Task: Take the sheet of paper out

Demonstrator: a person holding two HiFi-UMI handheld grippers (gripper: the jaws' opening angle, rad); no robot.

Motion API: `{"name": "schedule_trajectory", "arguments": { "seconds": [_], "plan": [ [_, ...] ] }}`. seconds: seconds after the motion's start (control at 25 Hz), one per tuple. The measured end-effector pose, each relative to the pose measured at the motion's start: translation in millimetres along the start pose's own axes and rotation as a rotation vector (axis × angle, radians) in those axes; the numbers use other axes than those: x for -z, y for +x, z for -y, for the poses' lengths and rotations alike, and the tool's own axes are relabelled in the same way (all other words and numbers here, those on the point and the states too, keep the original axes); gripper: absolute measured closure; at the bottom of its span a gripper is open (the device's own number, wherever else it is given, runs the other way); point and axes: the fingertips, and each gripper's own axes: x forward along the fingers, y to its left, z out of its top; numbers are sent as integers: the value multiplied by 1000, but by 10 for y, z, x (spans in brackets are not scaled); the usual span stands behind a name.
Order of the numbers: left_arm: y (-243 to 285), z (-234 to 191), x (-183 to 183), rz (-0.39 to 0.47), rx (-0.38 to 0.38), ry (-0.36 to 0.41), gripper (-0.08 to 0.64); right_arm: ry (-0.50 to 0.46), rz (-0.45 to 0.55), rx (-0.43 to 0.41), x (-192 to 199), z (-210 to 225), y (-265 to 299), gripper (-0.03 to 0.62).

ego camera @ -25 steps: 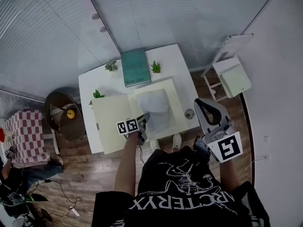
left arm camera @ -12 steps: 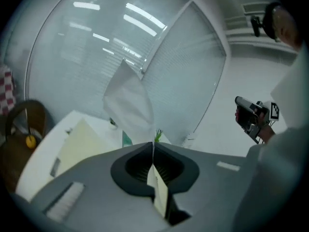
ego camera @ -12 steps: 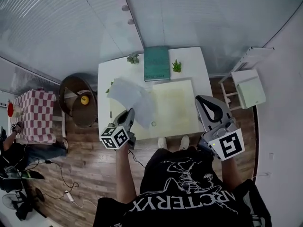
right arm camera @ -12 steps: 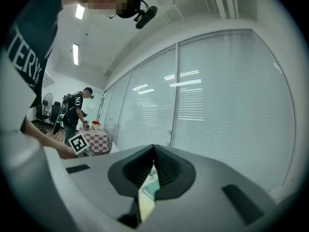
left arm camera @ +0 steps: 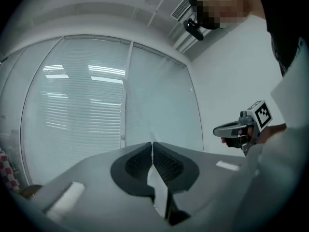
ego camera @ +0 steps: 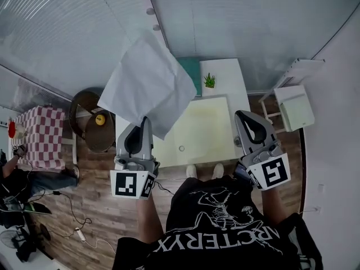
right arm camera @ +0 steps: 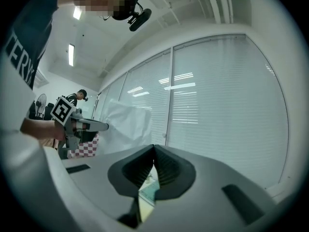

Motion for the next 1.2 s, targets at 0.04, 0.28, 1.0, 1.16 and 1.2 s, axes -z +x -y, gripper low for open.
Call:
{"name": "schedule_trajectory", "arguments": {
  "seconds": [0.04,0.28,1.0,1.16,1.2],
  "plan": [
    [-11,55,-64,13,3,17,551,1,5,2,-8,7,-27,580],
    [-22,207,-4,22,2,63,551,-25,22,17,-26,28,-39,580],
    [-5,266,43,28,19,55,551,-33,15,50,-70,12,-30,581],
    [7,271,23,12,24,40,551,-39,18,55,-95,17,-25,581],
    [3,272,39,-1,27,35,551,-38,17,57,-100,17,-24,581]
  ]
}}
